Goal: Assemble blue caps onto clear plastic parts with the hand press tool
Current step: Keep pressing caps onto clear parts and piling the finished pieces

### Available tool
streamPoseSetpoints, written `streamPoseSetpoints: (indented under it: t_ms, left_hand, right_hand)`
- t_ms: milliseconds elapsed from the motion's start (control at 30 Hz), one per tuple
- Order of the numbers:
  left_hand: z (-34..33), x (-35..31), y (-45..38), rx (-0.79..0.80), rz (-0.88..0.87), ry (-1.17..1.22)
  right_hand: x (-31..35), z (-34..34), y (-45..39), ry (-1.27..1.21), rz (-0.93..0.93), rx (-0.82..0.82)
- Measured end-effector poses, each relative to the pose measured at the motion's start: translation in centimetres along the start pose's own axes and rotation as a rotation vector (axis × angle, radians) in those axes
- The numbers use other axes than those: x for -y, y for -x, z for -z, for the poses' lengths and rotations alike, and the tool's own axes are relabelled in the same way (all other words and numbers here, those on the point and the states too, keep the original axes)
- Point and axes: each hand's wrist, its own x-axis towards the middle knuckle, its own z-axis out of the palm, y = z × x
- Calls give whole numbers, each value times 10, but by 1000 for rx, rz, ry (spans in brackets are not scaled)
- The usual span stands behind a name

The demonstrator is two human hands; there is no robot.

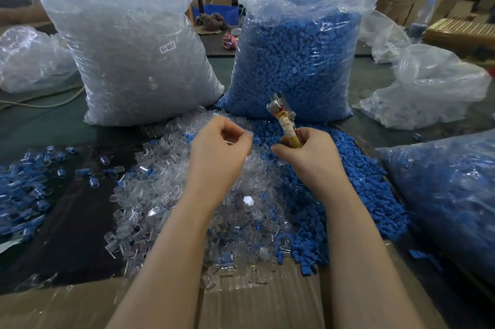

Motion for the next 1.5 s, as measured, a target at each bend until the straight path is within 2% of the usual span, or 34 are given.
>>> streamPoseSetpoints:
  t_ms: [133, 367, 567, 700, 1067, 1500]
  left_hand:
    - [-10, -3, 4, 63, 1, 57]
    - [-12, -2, 5, 22, 2, 36]
    - [-9, -3, 4, 41, 119, 301]
    - [-8, -7, 3, 46, 161, 411]
    - [-9, -6, 5, 17, 19, 295]
    - [-11, -5, 3, -60, -80, 178]
  right_hand:
    - [8, -5, 2, 57, 61, 9]
    - [14, -8, 2, 144, 117, 15]
    - [15, -6, 2, -100, 72, 34]
    - [17, -6, 5, -161, 91, -7]
    - [18, -9, 3, -117, 107, -75]
    - [25, -5, 6, -188, 89, 16]
